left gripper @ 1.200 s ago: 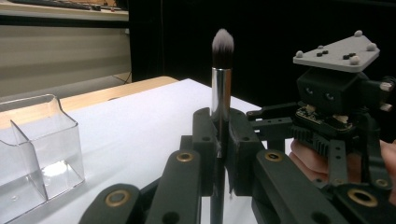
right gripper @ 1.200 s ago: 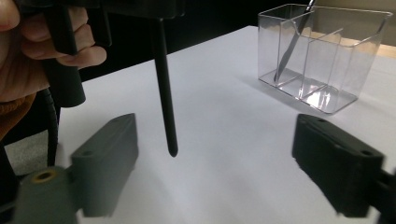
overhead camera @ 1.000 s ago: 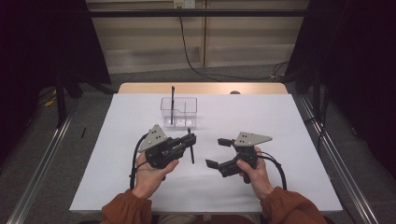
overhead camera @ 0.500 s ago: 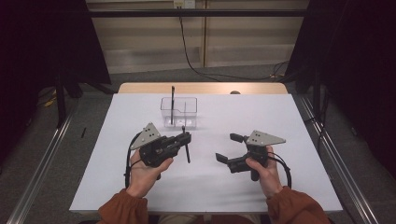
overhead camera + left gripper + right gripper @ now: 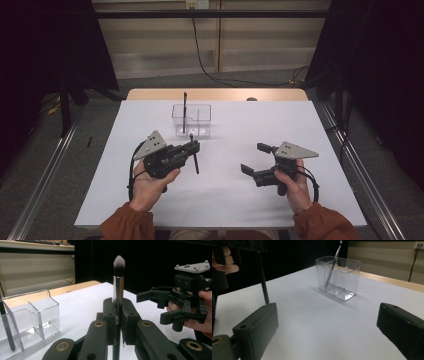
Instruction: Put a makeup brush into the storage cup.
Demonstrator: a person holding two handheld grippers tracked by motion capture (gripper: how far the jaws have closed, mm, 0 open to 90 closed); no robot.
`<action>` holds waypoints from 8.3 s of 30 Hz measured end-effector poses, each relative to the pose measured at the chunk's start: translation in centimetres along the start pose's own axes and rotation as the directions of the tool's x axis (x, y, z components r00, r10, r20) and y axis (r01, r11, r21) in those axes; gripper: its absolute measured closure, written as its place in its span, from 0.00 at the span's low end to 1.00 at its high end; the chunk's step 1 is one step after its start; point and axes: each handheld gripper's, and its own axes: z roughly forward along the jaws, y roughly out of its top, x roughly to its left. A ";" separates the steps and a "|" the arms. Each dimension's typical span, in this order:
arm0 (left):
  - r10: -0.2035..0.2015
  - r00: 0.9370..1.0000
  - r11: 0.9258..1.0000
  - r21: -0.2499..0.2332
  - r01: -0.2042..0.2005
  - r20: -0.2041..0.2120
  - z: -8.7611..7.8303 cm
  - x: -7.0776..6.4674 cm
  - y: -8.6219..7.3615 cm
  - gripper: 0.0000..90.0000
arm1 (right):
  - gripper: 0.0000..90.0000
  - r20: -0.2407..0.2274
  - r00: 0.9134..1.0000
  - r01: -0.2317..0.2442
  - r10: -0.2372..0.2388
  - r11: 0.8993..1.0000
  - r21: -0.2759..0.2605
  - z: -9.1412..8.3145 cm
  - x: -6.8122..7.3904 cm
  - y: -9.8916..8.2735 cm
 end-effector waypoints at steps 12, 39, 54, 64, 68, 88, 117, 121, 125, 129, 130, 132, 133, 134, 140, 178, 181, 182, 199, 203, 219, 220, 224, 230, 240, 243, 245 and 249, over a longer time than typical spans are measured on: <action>0.009 0.999 1.000 -0.010 -0.010 -0.048 -1.4 1.4 0.8 0.93 | 0.00 0.131 0.991 -0.021 0.026 0.999 -0.037 -3.6 -1.4 -1.4; 0.009 0.992 0.999 -0.032 -0.013 -0.122 -2.9 4.3 3.2 0.93 | 0.00 0.279 0.959 -0.024 0.045 0.997 -0.078 -8.4 -2.7 -3.7; 0.003 0.991 0.999 -0.047 -0.009 -0.137 -2.3 5.3 4.1 0.93 | 0.00 0.265 0.963 -0.014 0.038 0.996 -0.092 -8.0 -2.3 -3.6; 0.003 0.989 0.999 -0.042 -0.010 -0.147 -1.3 6.3 5.4 0.93 | 0.00 0.267 0.963 -0.017 0.040 0.996 -0.086 -8.0 -2.3 -3.7; 0.013 0.990 0.999 -0.039 -0.019 -0.141 -0.8 6.6 5.9 0.93 | 0.00 0.268 0.963 -0.010 0.032 0.996 -0.084 -7.9 -2.3 -3.7; 0.038 0.983 0.998 -0.048 -0.047 -0.180 1.2 7.7 8.2 0.93 | 0.00 0.253 0.966 -0.026 0.051 0.995 -0.101 -8.2 -2.4 -3.6; 0.047 0.961 0.998 -0.038 -0.059 -0.273 5.5 11.4 9.4 0.93 | 0.00 0.256 0.965 -0.027 0.050 0.995 -0.092 -8.3 -2.2 -3.8; 0.038 0.956 0.999 -0.019 -0.046 -0.291 6.1 12.2 9.0 0.93 | 0.00 0.255 0.966 -0.025 0.048 0.995 -0.093 -8.3 -2.2 -3.8; 0.049 0.955 0.999 0.012 -0.048 -0.294 6.7 12.5 8.5 0.93 | 0.00 0.260 0.965 -0.021 0.042 0.996 -0.086 -8.4 -2.3 -3.9; 0.034 0.952 0.999 0.021 -0.029 -0.306 7.0 13.2 7.8 0.93 | 0.00 0.262 0.964 -0.027 0.050 0.995 -0.091 -8.4 -2.3 -3.9; 0.030 0.952 1.000 0.017 -0.026 -0.305 7.1 13.3 7.7 0.93 | 0.00 0.261 0.964 -0.026 0.050 0.995 -0.091 -8.5 -2.3 -3.9; 0.037 0.948 0.999 0.033 -0.028 -0.315 7.2 13.7 7.4 0.93 | 0.00 0.261 0.964 -0.025 0.048 0.996 -0.090 -8.5 -2.3 -3.9; 0.034 0.947 0.999 0.038 -0.023 -0.319 7.3 13.8 7.3 0.93 | 0.00 0.260 0.964 -0.027 0.049 0.996 -0.090 -8.5 -2.3 -4.0; 0.030 0.946 0.999 0.040 -0.018 -0.321 7.3 14.0 7.0 0.93 | 0.00 0.261 0.964 -0.024 0.047 0.996 -0.090 -8.5 -2.3 -4.0; 0.018 0.946 0.999 0.050 -0.002 -0.325 7.3 14.4 6.1 0.93 | 0.00 0.259 0.965 -0.026 0.048 0.996 -0.091 -8.6 -2.3 -4.0; 0.018 0.946 0.993 0.113 0.019 -0.324 7.9 15.0 3.0 0.93 | 0.00 0.245 0.969 -0.020 0.040 0.996 -0.084 -8.3 -2.1 -4.0; 0.012 0.945 0.993 0.112 0.026 -0.326 8.0 15.1 2.9 0.93 | 0.00 0.242 0.969 -0.018 0.038 0.996 -0.084 -8.3 -2.1 -4.0; 0.009 0.945 0.993 0.111 0.029 -0.327 8.1 15.0 2.8 0.93 | 0.00 0.243 0.969 -0.018 0.038 0.996 -0.084 -8.3 -2.1 -4.0; -0.025 0.930 0.994 0.093 0.063 -0.366 7.8 15.4 1.9 0.54 | 0.00 0.238 0.971 -0.012 0.031 0.997 -0.080 -8.3 -2.1 -4.0; -0.029 0.930 0.994 0.089 0.066 -0.366 7.8 15.6 1.9 0.46 | 0.00 0.236 0.971 -0.012 0.030 0.997 -0.081 -8.3 -2.1 -4.0; -0.030 0.933 0.996 0.066 0.058 -0.360 7.8 15.4 2.0 0.08 | 0.00 0.238 0.971 -0.017 0.035 0.997 -0.078 -8.1 -2.4 -4.1; -0.038 0.934 0.996 0.067 0.066 -0.355 7.8 15.4 2.0 0.05 | 0.00 0.240 0.970 -0.017 0.035 0.997 -0.076 -8.1 -2.4 -4.1; -0.041 0.940 0.996 0.061 0.065 -0.338 7.7 15.1 1.9 0.03 | 0.00 0.240 0.970 -0.016 0.034 0.997 -0.075 -8.1 -2.5 -4.1; -0.024 0.950 0.996 0.073 0.049 -0.312 7.2 14.3 2.1 0.03 | 0.00 0.244 0.969 -0.024 0.043 0.996 -0.081 -8.3 -2.3 -4.1; 0.009 0.955 0.998 0.057 0.008 -0.297 5.6 12.9 2.3 0.03 | 0.00 0.243 0.969 -0.014 0.033 0.997 -0.080 -8.3 -2.2 -4.0; 0.015 0.958 0.998 0.062 0.003 -0.288 5.0 12.7 2.4 0.03 | 0.00 0.244 0.969 -0.012 0.031 0.997 -0.079 -8.2 -2.2 -4.0; 0.012 0.957 0.998 0.057 0.004 -0.291 4.6 12.5 2.5 0.03 | 0.00 0.245 0.969 -0.013 0.031 0.997 -0.077 -8.2 -2.2 -4.0; 0.012 0.958 0.999 0.052 0.003 -0.287 4.0 12.1 2.5 0.03 | 0.00 0.245 0.969 -0.010 0.029 0.997 -0.079 -8.2 -2.2 -3.9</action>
